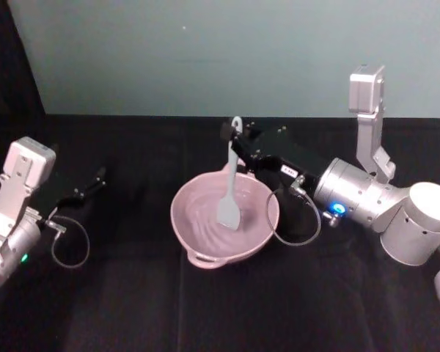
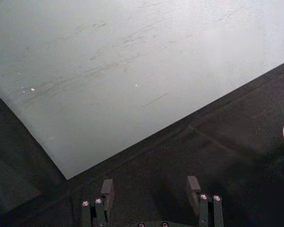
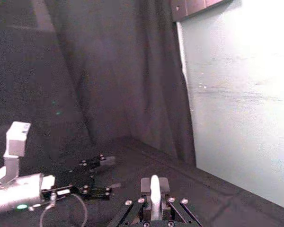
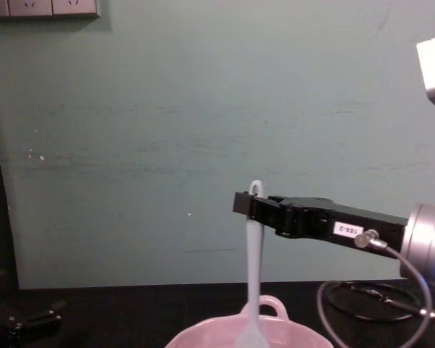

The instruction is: Use the one hand to pick up the spoon and stir the clear water in the bowl.

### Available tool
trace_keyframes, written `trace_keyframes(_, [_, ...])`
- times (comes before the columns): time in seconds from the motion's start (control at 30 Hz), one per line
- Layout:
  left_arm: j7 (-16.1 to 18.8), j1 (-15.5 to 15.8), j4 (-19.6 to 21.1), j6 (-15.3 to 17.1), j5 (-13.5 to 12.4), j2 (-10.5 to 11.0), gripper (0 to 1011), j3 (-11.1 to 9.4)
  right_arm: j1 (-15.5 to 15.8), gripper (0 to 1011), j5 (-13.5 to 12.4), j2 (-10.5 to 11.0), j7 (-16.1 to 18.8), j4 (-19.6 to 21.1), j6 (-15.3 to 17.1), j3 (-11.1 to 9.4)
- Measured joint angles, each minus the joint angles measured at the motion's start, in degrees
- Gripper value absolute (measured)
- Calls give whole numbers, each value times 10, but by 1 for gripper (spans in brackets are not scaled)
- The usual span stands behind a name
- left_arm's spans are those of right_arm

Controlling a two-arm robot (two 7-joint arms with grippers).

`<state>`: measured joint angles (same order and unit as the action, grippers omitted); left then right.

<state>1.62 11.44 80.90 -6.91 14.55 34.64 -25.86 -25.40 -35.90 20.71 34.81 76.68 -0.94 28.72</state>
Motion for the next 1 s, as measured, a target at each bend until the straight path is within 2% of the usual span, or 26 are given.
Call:
trace_keyframes(0.33, [0,0,0,0,0,0,1011,0,-18,110,-5,-22,21,-16,2,23])
trace_keyframes(0.5, [0,0,0,0,0,0,1011,0,-44,110,-6,-40,29,-57,-5,30])
trace_keyframes(0.77, [0,0,0,0,0,0,1011,0,-73,110,-2,-52,29,-115,-17,23])
trace_keyframes(1.0, [0,0,0,0,0,0,1011,0,-72,110,-1,-42,21,-118,-22,6])
